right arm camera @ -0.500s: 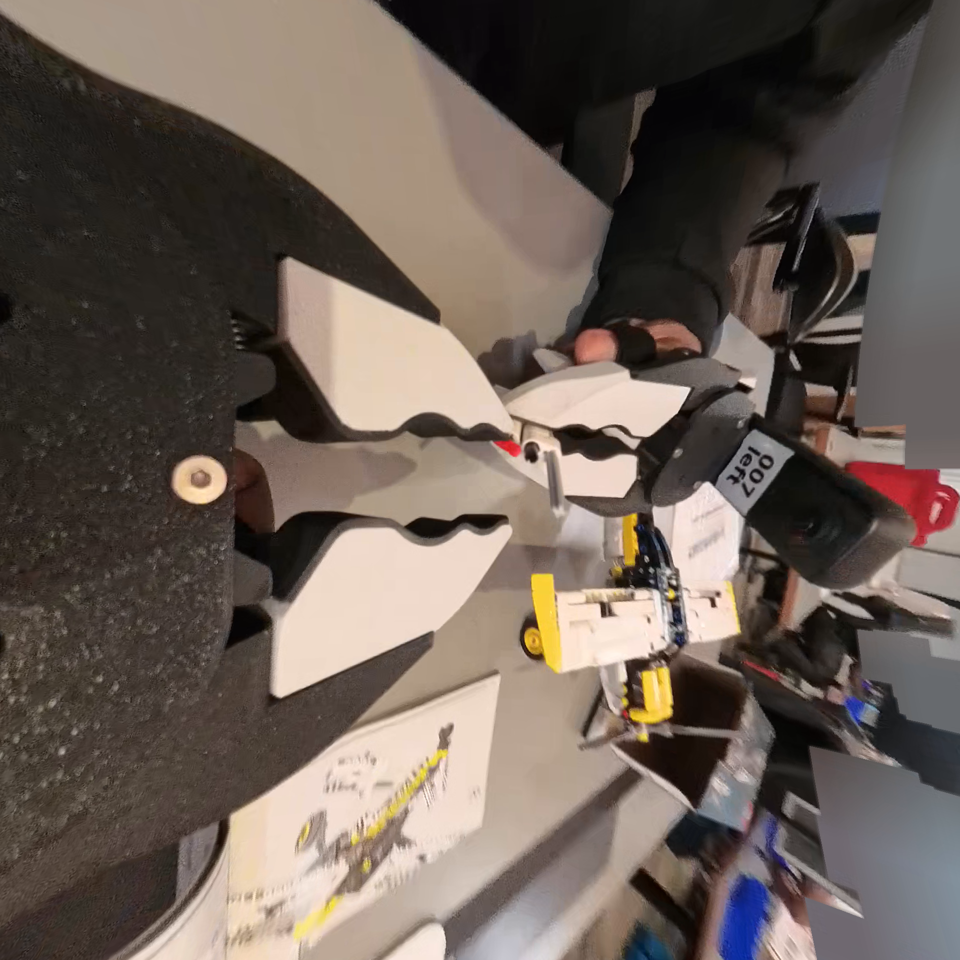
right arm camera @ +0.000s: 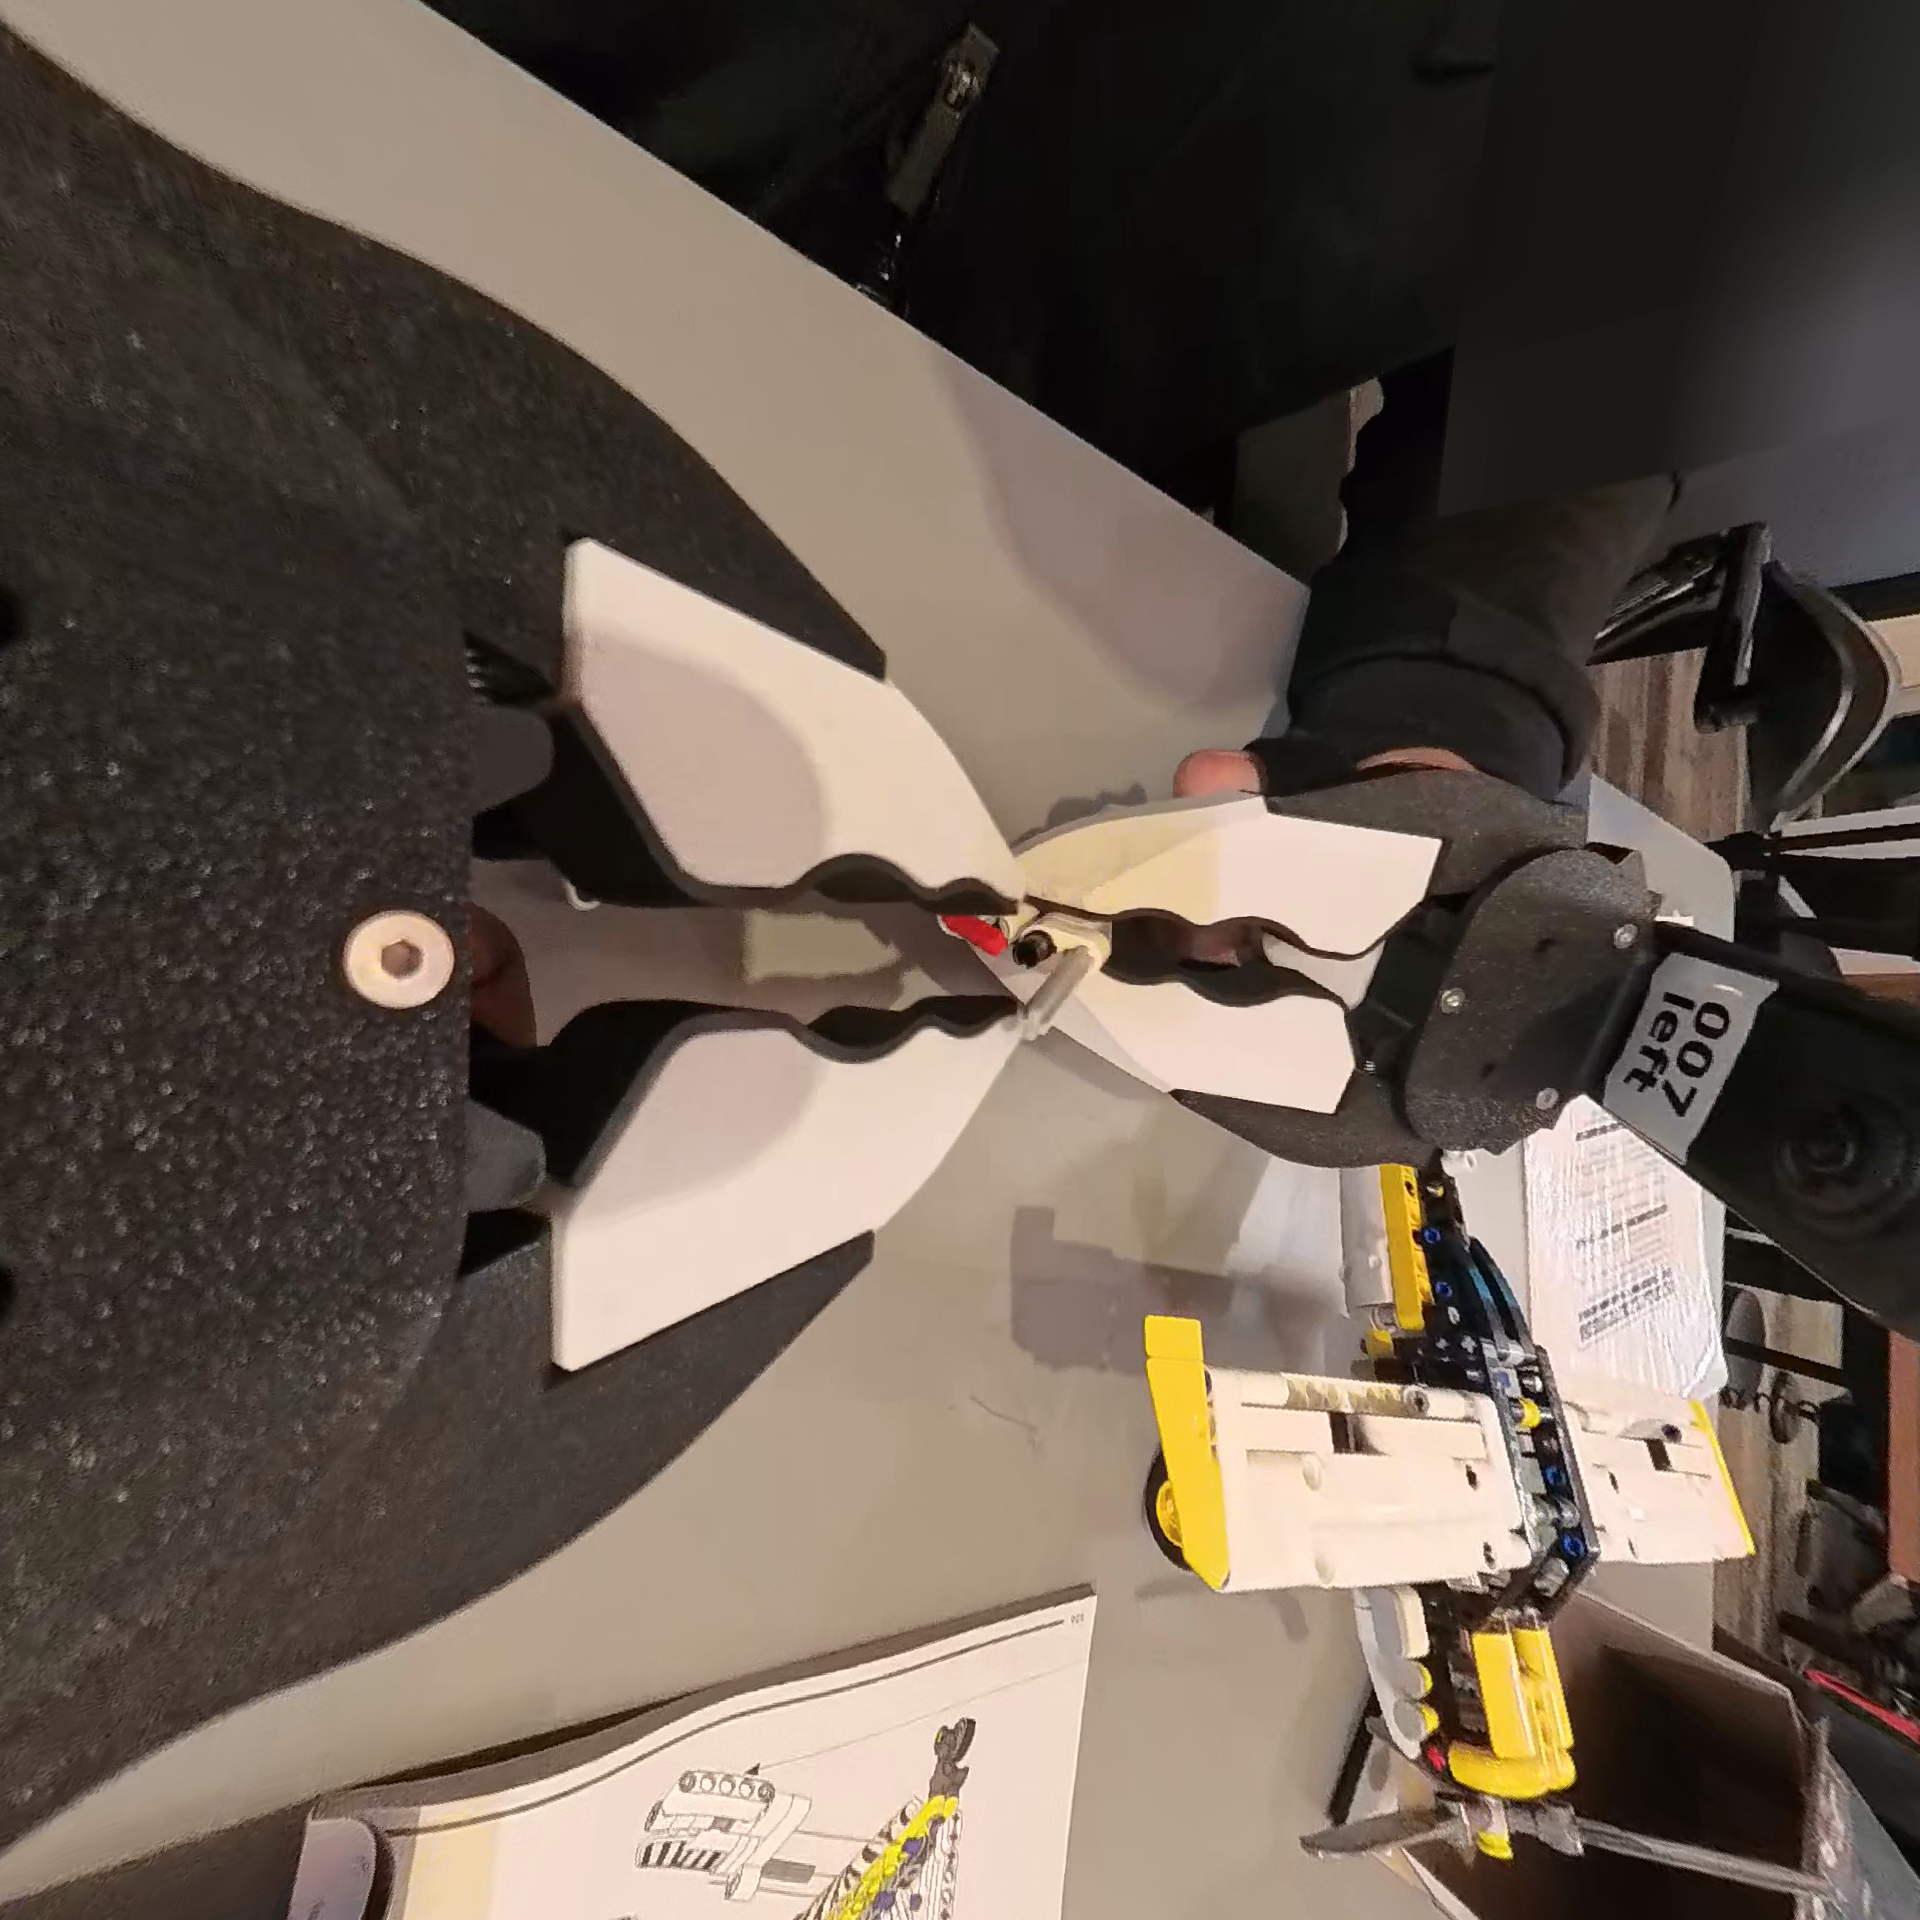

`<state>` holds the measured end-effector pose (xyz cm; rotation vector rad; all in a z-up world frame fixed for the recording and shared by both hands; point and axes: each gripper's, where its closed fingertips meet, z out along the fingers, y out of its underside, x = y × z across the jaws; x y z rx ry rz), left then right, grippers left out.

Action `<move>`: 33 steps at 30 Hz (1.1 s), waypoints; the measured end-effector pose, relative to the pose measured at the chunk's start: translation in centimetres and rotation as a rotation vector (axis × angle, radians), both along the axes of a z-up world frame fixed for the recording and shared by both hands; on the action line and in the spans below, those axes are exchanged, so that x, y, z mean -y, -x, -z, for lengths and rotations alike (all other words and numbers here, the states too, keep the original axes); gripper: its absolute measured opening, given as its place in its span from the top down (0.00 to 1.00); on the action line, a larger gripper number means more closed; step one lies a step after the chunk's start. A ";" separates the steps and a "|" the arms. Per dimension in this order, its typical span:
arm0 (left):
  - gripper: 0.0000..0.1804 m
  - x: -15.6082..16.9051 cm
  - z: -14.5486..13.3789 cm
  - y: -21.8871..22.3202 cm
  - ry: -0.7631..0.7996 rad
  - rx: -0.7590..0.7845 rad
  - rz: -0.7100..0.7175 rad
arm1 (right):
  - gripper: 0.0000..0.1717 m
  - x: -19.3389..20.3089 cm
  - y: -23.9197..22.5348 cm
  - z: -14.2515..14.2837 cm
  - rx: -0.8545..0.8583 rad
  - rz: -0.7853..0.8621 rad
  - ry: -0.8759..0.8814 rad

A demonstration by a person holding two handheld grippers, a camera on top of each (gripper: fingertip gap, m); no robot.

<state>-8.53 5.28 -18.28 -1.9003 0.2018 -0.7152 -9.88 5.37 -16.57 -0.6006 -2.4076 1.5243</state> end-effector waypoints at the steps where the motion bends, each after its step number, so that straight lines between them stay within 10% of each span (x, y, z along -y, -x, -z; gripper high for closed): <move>1: 0.96 0.0 0.0 0.0 0.001 0.000 0.000 | 0.92 0.0 0.0 0.1 0.002 0.000 -0.003; 33: 0.96 0.0 -1.6 1.2 -0.072 0.104 -0.044 | 0.98 -0.9 0.6 -1.9 0.005 0.118 0.323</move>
